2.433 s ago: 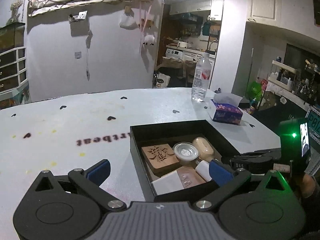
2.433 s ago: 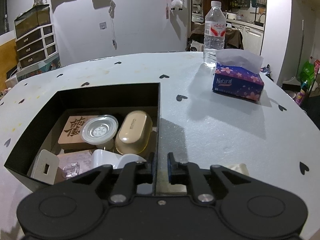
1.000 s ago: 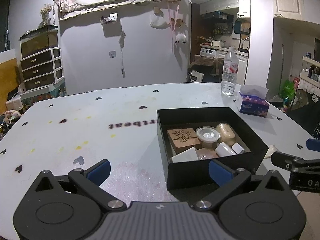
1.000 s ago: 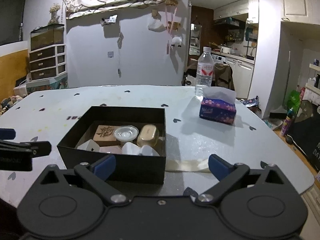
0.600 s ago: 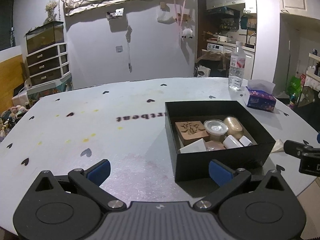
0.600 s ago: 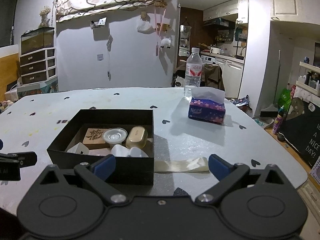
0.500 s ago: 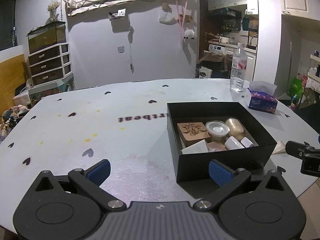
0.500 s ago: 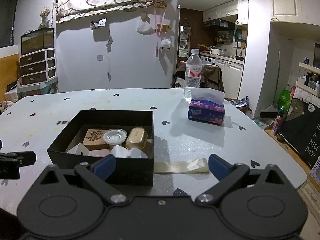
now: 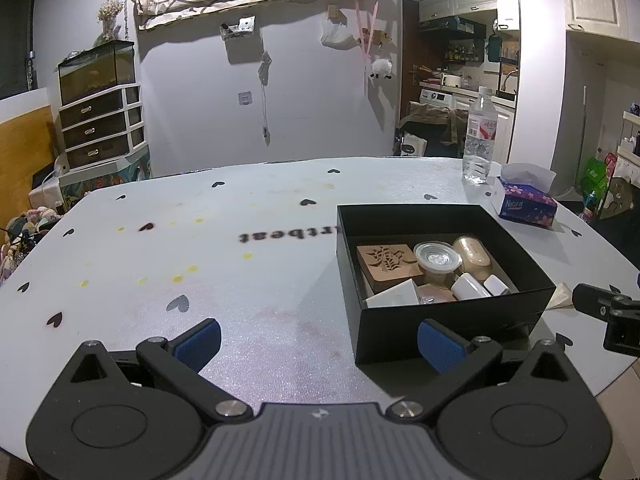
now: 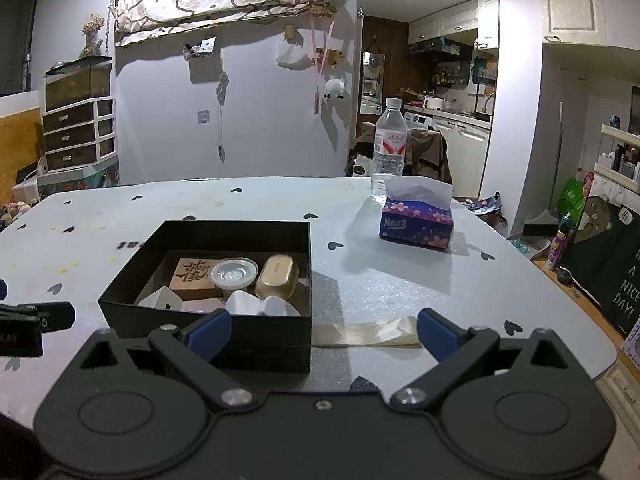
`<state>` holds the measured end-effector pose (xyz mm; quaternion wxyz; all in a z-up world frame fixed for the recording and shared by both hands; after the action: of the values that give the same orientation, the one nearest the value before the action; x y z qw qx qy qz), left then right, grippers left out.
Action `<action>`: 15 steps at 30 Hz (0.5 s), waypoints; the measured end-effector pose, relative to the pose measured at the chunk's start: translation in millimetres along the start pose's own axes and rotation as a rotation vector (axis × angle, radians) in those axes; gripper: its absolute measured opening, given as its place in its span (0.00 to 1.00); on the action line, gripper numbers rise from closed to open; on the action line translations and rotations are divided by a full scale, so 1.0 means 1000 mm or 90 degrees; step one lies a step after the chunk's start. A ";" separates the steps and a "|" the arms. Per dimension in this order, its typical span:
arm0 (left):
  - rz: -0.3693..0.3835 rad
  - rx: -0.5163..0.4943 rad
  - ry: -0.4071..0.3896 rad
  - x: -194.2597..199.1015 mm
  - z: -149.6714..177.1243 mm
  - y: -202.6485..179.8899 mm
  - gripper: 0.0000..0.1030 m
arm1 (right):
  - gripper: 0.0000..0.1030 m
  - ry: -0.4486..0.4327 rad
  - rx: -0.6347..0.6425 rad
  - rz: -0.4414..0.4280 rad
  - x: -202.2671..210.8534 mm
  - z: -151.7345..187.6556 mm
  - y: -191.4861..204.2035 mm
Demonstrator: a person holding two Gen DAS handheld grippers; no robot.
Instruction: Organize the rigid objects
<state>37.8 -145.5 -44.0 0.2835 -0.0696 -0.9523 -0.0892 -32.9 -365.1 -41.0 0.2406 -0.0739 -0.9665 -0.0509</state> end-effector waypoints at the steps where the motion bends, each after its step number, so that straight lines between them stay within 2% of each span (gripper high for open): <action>1: 0.000 0.000 0.000 0.000 0.000 0.000 1.00 | 0.97 0.000 0.000 0.000 0.000 0.000 0.000; 15: 0.001 0.001 0.003 0.000 0.001 0.000 1.00 | 0.97 0.001 -0.001 -0.003 0.000 0.000 0.003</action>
<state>37.4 -145.3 -45.5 0.2858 -0.0699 -0.9517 -0.0881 -32.3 -362.6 -41.1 0.2410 -0.0721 -0.9664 -0.0523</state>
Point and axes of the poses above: each gripper's, at about its wrist camera, not at the fingertips, and x roughly against the way its jaws point, y to its left, z to its underside, the point moved 7 cm from there along -x, roughly the way its jaws point, and after that the axes turned 10 degrees about -z, right-handed, at the moved point
